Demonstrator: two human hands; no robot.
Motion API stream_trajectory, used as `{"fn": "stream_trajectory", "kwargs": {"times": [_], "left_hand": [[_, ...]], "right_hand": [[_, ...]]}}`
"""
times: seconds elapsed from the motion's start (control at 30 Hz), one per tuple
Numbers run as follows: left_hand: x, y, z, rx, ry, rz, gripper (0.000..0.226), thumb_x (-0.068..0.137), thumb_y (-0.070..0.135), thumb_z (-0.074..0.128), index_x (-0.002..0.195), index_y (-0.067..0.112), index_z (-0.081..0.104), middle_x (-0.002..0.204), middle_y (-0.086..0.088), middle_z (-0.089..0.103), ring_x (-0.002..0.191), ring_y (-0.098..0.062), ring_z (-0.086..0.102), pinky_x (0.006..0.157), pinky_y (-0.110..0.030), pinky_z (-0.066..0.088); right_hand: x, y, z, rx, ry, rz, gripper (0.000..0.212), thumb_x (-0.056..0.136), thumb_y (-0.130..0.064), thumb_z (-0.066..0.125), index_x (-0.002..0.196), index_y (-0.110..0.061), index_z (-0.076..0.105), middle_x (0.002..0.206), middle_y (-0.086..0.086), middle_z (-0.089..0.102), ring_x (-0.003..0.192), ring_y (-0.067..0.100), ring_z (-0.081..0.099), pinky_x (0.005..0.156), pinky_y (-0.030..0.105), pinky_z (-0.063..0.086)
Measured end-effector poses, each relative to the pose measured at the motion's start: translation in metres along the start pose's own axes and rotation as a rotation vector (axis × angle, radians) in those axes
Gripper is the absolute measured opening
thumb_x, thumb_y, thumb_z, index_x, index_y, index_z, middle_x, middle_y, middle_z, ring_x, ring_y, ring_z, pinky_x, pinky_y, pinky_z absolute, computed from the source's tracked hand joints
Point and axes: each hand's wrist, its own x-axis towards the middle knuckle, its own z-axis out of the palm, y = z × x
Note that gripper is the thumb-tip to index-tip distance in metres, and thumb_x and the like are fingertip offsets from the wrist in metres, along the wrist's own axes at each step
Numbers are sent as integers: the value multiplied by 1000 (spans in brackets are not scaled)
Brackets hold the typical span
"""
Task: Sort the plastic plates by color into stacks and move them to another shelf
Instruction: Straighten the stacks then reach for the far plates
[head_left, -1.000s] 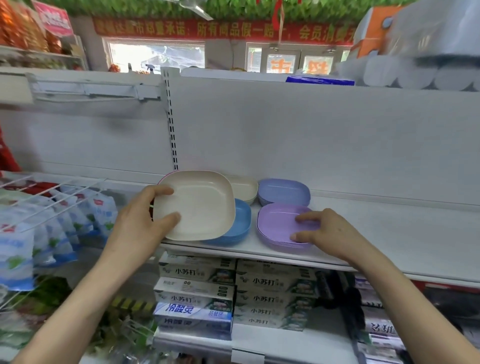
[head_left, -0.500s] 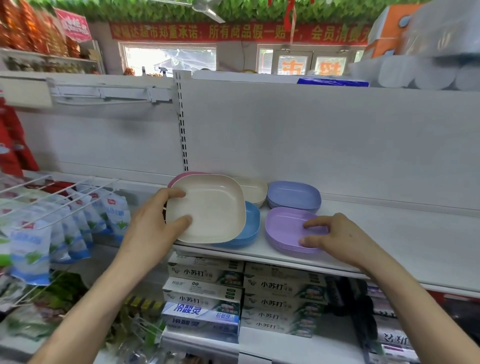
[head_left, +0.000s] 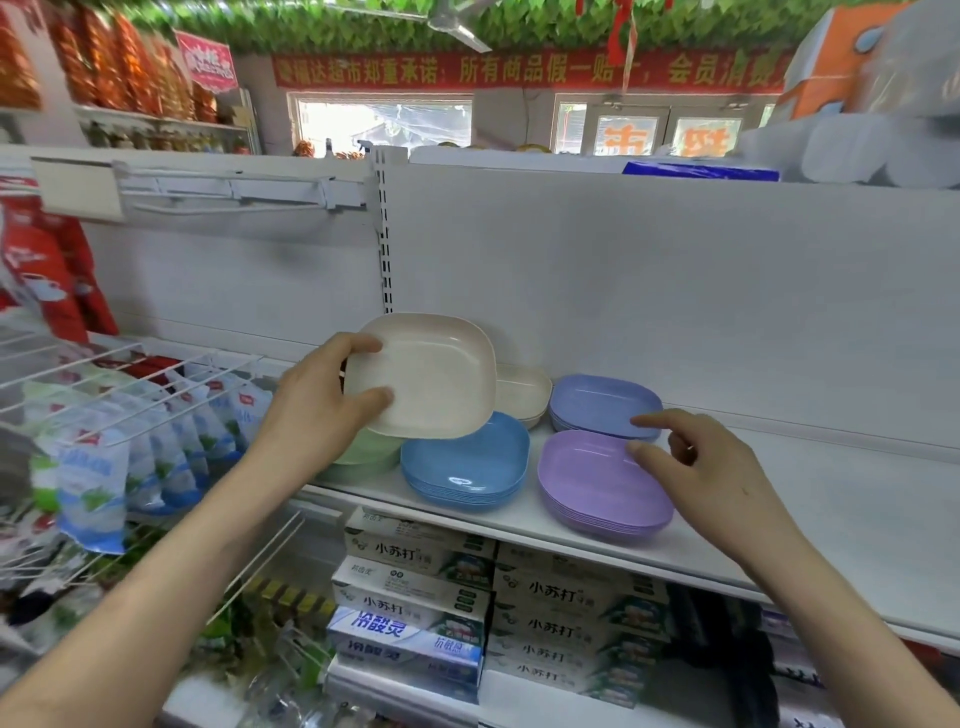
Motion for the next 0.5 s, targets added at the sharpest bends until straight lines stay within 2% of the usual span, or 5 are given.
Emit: {"fn": "stream_trajectory", "kwargs": {"times": [0.17,0.3,0.5], "left_hand": [[30,-1,20,37,-76,38,48,86,23,76,131,31,61,119,8,62,103,-20,61,87,-33,45],[69,-5,40,13,-146,66,48,85,22,76,130,31,61,122,6,63,102,-20,62,93,-38,51],[123,-3,80,69,-276,122,52,85,21,76,134,22,60,135,-1,62,119,-25,56,100,-34,45]], "right_hand": [[10,-7,13,2,3,-26,25,92,-38,68,117,-37,68,84,-5,55,77,9,55,70,27,42],[23,-16,25,-54,29,-30,27,92,-40,67,119,-37,68,85,-8,57,80,5,56,70,20,41],[44,-30,39,-99,66,-38,27,92,-41,66,119,-38,67,87,-10,57,82,2,56,71,18,40]]}}
